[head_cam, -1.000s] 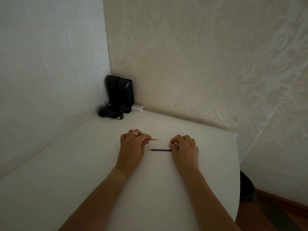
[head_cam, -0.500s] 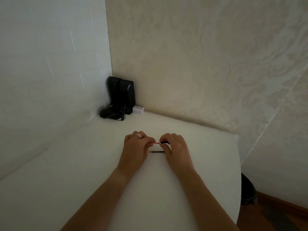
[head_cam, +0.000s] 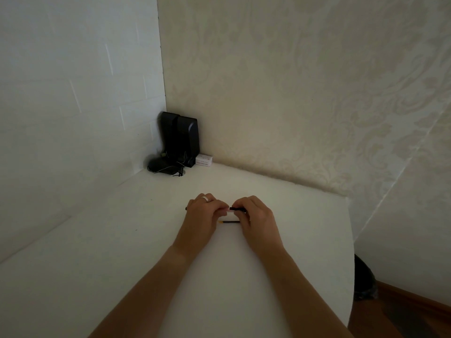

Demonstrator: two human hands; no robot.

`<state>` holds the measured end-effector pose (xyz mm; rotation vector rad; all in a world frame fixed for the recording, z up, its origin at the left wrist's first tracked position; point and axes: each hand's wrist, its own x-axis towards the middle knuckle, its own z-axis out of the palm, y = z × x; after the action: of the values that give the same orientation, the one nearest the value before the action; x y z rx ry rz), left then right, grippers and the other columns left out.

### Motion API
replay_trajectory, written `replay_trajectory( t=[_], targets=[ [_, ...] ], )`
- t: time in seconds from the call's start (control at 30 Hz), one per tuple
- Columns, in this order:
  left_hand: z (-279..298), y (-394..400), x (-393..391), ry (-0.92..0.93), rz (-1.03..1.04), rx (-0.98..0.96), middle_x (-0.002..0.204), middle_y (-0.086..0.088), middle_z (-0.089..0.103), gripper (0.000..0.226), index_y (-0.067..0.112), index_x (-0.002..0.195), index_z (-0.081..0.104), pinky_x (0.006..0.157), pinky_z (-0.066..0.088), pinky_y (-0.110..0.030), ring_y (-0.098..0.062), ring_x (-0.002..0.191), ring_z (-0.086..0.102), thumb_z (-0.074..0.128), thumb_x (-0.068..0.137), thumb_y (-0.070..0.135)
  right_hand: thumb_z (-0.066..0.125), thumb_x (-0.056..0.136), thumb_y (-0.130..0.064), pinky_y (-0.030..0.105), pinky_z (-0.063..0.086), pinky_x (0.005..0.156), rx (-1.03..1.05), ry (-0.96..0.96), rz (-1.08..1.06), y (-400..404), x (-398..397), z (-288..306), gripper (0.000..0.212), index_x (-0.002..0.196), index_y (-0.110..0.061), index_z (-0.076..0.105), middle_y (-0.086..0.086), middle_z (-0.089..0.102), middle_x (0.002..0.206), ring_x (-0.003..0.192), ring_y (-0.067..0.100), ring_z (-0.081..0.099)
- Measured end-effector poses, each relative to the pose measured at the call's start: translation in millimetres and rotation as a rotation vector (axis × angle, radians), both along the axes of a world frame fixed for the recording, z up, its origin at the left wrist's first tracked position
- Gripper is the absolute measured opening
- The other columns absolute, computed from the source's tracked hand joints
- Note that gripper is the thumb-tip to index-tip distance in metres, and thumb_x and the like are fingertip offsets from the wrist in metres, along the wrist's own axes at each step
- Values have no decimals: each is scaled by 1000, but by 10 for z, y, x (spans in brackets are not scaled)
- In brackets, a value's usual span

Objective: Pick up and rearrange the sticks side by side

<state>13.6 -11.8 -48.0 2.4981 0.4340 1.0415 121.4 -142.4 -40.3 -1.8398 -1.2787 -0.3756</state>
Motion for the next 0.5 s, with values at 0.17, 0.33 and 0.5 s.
replay_trajectory(
  t=[0.17, 0.33, 0.5],
  targets=[
    [8, -7, -17, -1, -21, -23, 86, 0, 64, 15, 16, 98, 77, 78, 45, -36, -16, 85, 57, 67, 88, 15, 62, 90, -4, 25, 48, 69, 6, -1, 4, -5, -14, 11, 9, 90, -12, 68, -1, 63, 88, 77, 13, 58],
    [18, -17, -18, -7, -30, -37, 84, -2, 65, 19, 15, 97, 77, 75, 47, -36, -16, 82, 57, 63, 86, 19, 62, 90, -4, 22, 46, 67, -3, -36, -9, -4, -20, 5, 9, 90, -11, 67, 0, 63, 87, 75, 13, 57],
    [14, -23, -29, -4, -36, -47, 84, -4, 66, 19, 15, 98, 77, 74, 42, -29, -18, 82, 59, 62, 87, 17, 61, 90, -4, 17, 42, 71, 8, -87, -32, 10, -77, 10, 9, 91, -11, 68, 1, 65, 87, 76, 14, 58]
  ],
)
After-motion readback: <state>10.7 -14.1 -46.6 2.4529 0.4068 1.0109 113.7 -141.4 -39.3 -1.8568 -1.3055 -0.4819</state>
